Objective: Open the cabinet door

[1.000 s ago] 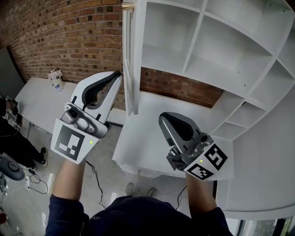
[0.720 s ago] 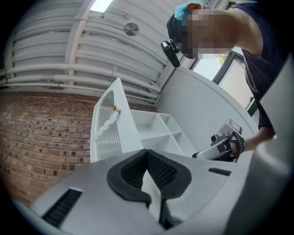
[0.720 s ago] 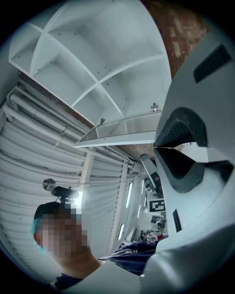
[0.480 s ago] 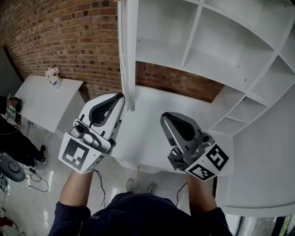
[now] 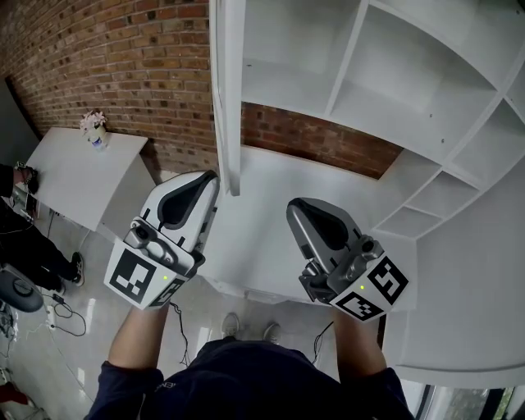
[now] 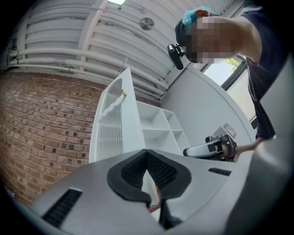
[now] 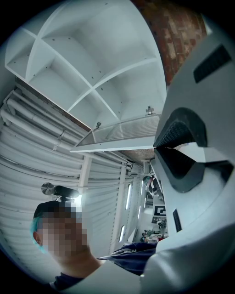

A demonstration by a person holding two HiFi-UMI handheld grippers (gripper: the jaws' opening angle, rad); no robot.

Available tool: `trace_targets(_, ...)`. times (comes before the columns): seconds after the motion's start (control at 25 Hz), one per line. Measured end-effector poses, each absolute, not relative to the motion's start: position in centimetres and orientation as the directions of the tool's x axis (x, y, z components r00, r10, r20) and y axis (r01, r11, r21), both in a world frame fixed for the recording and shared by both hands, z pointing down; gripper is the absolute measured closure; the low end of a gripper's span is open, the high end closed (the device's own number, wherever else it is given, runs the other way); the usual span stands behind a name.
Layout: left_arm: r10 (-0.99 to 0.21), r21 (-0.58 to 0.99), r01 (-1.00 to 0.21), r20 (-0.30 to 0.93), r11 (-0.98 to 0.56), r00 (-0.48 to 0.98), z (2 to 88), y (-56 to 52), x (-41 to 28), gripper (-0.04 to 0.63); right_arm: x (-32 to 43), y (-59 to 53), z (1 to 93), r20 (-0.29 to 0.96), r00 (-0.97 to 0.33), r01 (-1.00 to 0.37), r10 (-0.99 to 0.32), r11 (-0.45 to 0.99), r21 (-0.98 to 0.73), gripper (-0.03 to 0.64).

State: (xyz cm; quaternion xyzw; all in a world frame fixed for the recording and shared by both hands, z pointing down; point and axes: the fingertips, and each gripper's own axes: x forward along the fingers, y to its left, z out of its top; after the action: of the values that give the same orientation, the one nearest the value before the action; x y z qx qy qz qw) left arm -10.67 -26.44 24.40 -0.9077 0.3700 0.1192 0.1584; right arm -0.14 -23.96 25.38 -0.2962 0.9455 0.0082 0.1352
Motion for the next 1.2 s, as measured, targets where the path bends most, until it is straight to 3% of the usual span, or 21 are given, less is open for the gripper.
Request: trace_targets(1.2, -0.657, -0.193, -0.724, -0.314, -0.662, 0.685, 25.5, -27.1, -10.7, 0.588, -0.5, -24.2, 25.2, -0.261, -0.802, -0.543, -0.537, 0.838, -0.054, 0.591)
